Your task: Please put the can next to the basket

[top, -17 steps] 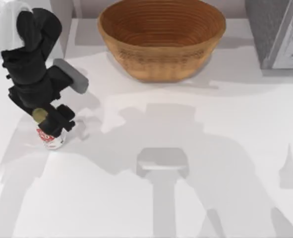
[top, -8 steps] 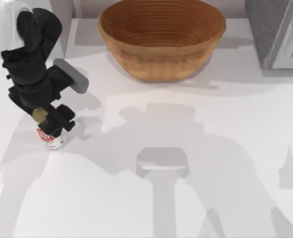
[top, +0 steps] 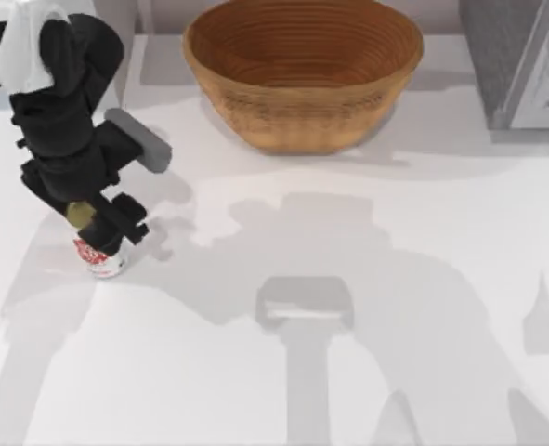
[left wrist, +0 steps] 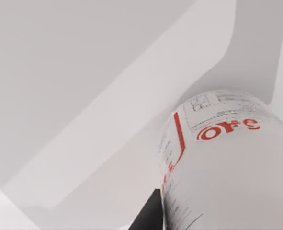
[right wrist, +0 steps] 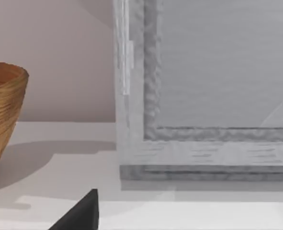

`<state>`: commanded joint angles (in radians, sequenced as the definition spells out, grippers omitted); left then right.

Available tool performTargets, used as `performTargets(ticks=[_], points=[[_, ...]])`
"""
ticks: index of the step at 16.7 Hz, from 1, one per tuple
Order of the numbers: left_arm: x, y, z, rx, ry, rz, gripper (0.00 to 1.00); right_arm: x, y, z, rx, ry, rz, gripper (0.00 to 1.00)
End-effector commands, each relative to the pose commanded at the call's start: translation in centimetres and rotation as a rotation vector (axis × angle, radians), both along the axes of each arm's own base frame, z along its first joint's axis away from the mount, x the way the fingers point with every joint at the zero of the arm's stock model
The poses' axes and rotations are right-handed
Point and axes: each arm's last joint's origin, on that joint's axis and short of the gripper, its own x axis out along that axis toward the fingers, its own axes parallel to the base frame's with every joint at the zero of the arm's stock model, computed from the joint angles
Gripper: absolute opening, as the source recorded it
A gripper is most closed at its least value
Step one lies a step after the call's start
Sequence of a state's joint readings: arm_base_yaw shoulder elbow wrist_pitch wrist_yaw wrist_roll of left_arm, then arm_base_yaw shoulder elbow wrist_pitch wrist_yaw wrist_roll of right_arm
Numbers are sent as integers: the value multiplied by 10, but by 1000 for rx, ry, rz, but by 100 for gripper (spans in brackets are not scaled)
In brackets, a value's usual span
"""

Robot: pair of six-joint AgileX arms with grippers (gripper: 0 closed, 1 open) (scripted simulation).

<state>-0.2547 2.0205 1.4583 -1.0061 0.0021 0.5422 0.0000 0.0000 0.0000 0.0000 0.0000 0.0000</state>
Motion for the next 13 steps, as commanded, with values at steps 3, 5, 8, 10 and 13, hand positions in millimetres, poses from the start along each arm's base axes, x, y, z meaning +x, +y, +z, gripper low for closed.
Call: performTargets(ticks=[3,5,8,10,13], points=[[3,-22,2,-1,0,72,0,0,0,0,0,0,0,100],[3,-42,4,0,1,158,0,0,0,0,0,0,0,100],[-2,-79,5,6,11,335,0,0,0,0,0,0,0,100],[-9,-105,6,13,16,463,0,0,0,0,0,0,0,100],[-22,-140,9,20,17,628,0,0,0,0,0,0,0,100]])
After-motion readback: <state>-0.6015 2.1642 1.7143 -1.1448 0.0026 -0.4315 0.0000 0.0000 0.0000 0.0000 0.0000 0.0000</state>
